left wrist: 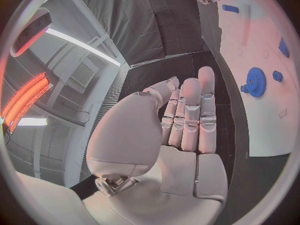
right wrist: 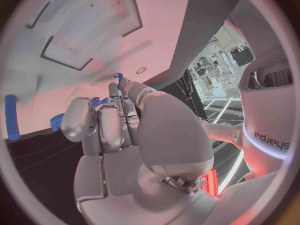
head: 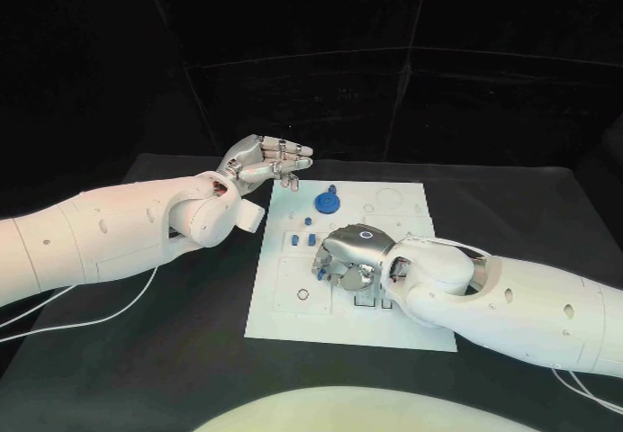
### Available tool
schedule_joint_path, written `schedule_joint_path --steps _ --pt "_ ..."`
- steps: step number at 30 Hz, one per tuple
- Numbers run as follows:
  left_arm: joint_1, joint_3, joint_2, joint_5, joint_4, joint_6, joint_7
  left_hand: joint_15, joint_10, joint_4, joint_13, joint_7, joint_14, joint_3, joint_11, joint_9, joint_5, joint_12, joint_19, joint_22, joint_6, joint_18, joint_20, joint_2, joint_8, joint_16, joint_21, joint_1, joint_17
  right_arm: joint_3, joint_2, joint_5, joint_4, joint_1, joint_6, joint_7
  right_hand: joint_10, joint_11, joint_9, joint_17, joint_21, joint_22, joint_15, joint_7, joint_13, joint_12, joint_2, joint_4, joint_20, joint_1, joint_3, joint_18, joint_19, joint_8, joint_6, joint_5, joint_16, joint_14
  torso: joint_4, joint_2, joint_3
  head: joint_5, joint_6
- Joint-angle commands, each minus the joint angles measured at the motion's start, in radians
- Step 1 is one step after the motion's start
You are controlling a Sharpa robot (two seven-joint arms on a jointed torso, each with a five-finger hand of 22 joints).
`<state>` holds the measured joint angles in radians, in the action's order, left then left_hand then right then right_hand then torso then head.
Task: Assemble the parts on the task board
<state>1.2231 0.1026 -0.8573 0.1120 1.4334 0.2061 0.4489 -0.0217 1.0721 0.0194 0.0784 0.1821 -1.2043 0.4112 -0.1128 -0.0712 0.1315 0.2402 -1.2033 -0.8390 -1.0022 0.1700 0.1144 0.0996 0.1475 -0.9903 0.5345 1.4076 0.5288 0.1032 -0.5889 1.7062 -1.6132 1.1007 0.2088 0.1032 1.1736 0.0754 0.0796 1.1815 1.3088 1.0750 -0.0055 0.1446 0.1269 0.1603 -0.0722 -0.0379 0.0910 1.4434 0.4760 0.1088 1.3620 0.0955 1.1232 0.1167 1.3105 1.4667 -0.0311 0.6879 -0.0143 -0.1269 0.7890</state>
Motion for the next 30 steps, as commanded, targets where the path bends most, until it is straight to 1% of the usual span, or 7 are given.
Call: schedule_joint_path --steps 1,5,9,19,21,26,30 --pt "0.002 -0.001 0.0 -0.005 0.001 -0.014 0.0 -0.001 -0.006 0.004 -0.001 0.008 0.01 -0.004 -0.002 0.001 0.0 0.006 0.005 0.002 0.004 0.011 0.002 -0.001 0.003 0.004 -0.004 -0.003 -0.002 0.0 0.004 0.021 0.001 -0.001 -0.01 0.01 0.003 0.002 -0.001 -0.001 0.003 0.0 -0.003 0.006 0.0 -0.007 -0.004 -0.001 0.004 -0.005 0.006 -0.013 0.005 -0.007 0.0 0.0 0.002 0.041 0.0006 0.001 0.0002 -0.001 0.002" --pt "0.002 -0.001 0.0 -0.005 0.002 -0.016 -0.002 -0.001 -0.007 0.003 -0.002 0.008 0.011 -0.004 -0.002 0.002 0.0 0.006 0.006 0.002 0.005 0.011 0.002 -0.001 0.003 0.004 -0.004 -0.004 -0.002 0.0 0.007 0.036 0.004 -0.002 -0.01 0.028 0.003 0.002 -0.001 -0.001 0.003 0.001 -0.003 0.006 0.0 -0.007 -0.004 -0.001 0.004 -0.006 0.006 -0.013 0.006 -0.007 0.0 0.0 0.002 0.041 0.0011 0.0 0.0002 -0.004 0.006" --pt "0.002 -0.001 -0.001 -0.005 0.002 -0.019 -0.004 -0.002 -0.008 0.003 -0.002 0.009 0.011 -0.005 -0.003 0.002 0.0 0.006 0.006 0.002 0.006 0.011 0.003 0.0 0.002 0.004 -0.005 -0.005 -0.003 0.0 0.006 0.05 0.004 -0.003 -0.006 0.048 0.003 0.002 -0.001 -0.002 0.003 0.001 -0.003 0.006 0.0 -0.007 -0.004 -0.001 0.004 -0.006 0.006 -0.013 0.006 -0.007 -0.001 0.0 0.002 0.04 -0.0005 0.0 0.0002 -0.006 0.009" --pt "0.002 -0.001 -0.002 -0.005 0.001 -0.021 -0.008 -0.002 -0.008 0.003 -0.002 0.009 0.011 -0.005 -0.003 0.002 0.0 0.006 0.006 0.002 0.006 0.011 0.003 0.0 0.002 0.004 -0.005 -0.005 -0.003 0.0 -0.001 0.063 -0.006 -0.004 0.013 0.056 0.003 0.002 -0.001 -0.002 0.003 0.001 -0.003 0.006 0.0 -0.007 -0.004 -0.001 0.004 -0.006 0.006 -0.013 0.006 -0.007 -0.001 0.0 0.002 0.04 -0.0008 0.0 -0.0008 -0.006 0.011" --pt "0.002 -0.001 -0.002 -0.005 0.001 -0.022 -0.008 -0.002 -0.008 0.003 -0.002 0.009 0.011 -0.005 -0.003 0.002 0.0 0.006 0.006 0.002 0.006 0.011 0.003 0.0 0.002 0.004 -0.005 -0.005 -0.003 0.0 -0.001 0.064 -0.007 -0.004 0.014 0.056 0.003 0.002 -0.001 -0.002 0.003 0.001 -0.003 0.006 0.0 -0.007 -0.004 -0.001 0.004 -0.006 0.006 -0.013 0.006 -0.007 -0.001 0.0 0.002 0.04 -0.0003 -0.001 -0.0003 -0.006 0.012" --pt "0.002 -0.001 -0.002 -0.005 0.0 -0.024 -0.009 -0.002 -0.01 0.003 -0.002 0.009 0.012 -0.005 -0.003 0.002 0.0 0.006 0.006 0.002 0.007 0.011 0.003 0.0 0.002 0.004 -0.005 -0.006 -0.003 0.0 0.001 0.067 -0.008 -0.004 0.006 0.058 0.003 0.002 -0.001 -0.002 0.004 0.002 -0.003 0.006 0.0 -0.008 -0.004 -0.001 0.004 -0.007 0.007 -0.014 0.006 -0.007 0.0 0.0 0.002 0.04 -0.0001 0.0 -0.0003 -0.006 0.012" --pt "0.002 -0.001 -0.002 -0.005 0.0 -0.026 -0.011 -0.002 -0.01 0.003 -0.002 0.009 0.012 -0.005 -0.003 0.002 0.0 0.006 0.006 0.002 0.007 0.011 0.003 0.0 0.002 0.004 -0.005 -0.006 -0.003 0.0 0.008 0.072 -0.006 -0.004 -0.013 0.064 0.004 0.002 -0.001 -0.002 0.004 0.001 -0.003 0.006 0.0 -0.008 -0.004 -0.001 0.004 -0.008 0.007 -0.013 0.006 -0.007 0.0 0.0 0.002 0.04 -0.0007 0.0 0.0003 -0.005 0.013"
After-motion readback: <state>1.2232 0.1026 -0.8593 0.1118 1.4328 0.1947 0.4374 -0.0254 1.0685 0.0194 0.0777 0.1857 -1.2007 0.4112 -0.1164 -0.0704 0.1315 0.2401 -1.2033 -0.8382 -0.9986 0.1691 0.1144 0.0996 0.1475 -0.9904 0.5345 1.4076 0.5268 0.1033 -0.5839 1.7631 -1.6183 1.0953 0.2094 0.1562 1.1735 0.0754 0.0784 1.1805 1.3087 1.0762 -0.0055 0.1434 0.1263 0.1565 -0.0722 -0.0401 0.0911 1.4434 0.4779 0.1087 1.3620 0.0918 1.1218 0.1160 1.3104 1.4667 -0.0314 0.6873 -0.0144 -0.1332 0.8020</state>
